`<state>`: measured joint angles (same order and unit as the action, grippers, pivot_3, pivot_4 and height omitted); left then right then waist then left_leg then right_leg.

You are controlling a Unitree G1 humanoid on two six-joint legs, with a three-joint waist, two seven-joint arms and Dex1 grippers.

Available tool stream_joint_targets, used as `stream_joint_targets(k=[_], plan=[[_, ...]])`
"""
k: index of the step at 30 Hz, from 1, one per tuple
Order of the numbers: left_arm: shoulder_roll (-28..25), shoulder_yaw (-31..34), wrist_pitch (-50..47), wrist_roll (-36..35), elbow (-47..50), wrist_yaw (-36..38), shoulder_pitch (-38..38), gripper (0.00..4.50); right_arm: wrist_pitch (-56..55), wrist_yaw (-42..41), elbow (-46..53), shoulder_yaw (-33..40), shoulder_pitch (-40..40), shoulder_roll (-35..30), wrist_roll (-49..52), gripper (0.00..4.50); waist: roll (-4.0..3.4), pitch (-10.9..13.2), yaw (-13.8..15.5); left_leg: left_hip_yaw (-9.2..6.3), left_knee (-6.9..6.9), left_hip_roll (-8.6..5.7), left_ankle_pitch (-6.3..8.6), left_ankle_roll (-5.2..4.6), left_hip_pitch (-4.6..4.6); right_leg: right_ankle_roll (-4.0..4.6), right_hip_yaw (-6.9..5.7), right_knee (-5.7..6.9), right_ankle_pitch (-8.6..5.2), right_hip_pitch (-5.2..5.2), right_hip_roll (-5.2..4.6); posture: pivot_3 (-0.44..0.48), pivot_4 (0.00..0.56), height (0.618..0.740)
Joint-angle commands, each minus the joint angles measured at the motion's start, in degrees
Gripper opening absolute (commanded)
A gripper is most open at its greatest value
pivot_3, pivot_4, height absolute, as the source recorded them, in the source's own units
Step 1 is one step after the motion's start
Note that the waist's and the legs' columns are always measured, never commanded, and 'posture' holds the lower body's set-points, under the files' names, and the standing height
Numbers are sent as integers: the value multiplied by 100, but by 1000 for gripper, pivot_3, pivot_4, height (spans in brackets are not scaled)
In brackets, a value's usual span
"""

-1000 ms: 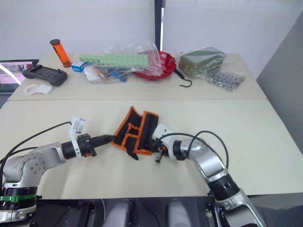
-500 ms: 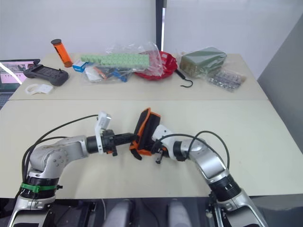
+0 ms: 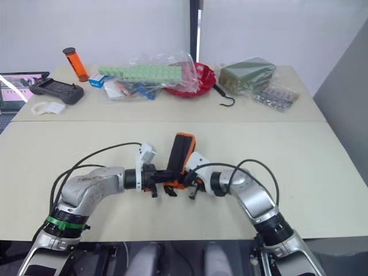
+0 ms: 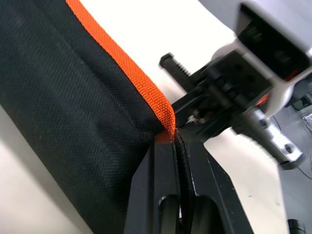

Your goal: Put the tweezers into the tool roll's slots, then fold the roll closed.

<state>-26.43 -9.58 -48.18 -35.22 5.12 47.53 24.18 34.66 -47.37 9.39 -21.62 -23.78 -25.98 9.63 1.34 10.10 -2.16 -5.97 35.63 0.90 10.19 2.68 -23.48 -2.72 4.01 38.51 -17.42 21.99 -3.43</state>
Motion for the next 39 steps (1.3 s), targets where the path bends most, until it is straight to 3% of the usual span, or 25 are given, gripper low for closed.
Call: stream_joint_targets(k=[1, 15, 24, 30, 39], plan=[[92, -173, 218, 245, -181, 109, 115, 24, 292, -29, -51, -212, 192, -86, -99, 0, 0, 0, 15, 0, 0, -1, 0, 0, 0, 0, 0, 0, 0, -2, 0, 0, 150, 740], [409, -650, 517, 850, -923, 575, 13, 24, 662, -125, 702, 34, 233, -437, 146, 0, -2, -3, 134, -4, 2, -5, 1, -1, 41, -7, -7, -51, 0, -74, -4, 0, 150, 740], [286, -825, 743, 1193, -1286, 810, -132, 24, 1225, -619, 1385, 1093, 94, -852, 1296, 0, -2, -3, 113, -4, -2, -3, 6, -7, 39, -8, -7, -55, -1, -72, -3, 0, 150, 740], [265, -769, 806, 1238, -1358, 823, -110, 24, 852, -391, 694, 1369, -508, -326, 1448, 0, -3, -3, 88, -4, -6, -2, 6, -7, 44, -8, -7, -54, -1, -73, -2, 0, 150, 740], [239, -715, 847, 1226, -1247, 778, -190, 24, -474, -159, -1448, 520, -1194, 356, 302, 0, -4, -4, 25, -4, -16, -3, 5, -7, 50, -7, -6, -53, 0, -72, -2, 0, 150, 740]])
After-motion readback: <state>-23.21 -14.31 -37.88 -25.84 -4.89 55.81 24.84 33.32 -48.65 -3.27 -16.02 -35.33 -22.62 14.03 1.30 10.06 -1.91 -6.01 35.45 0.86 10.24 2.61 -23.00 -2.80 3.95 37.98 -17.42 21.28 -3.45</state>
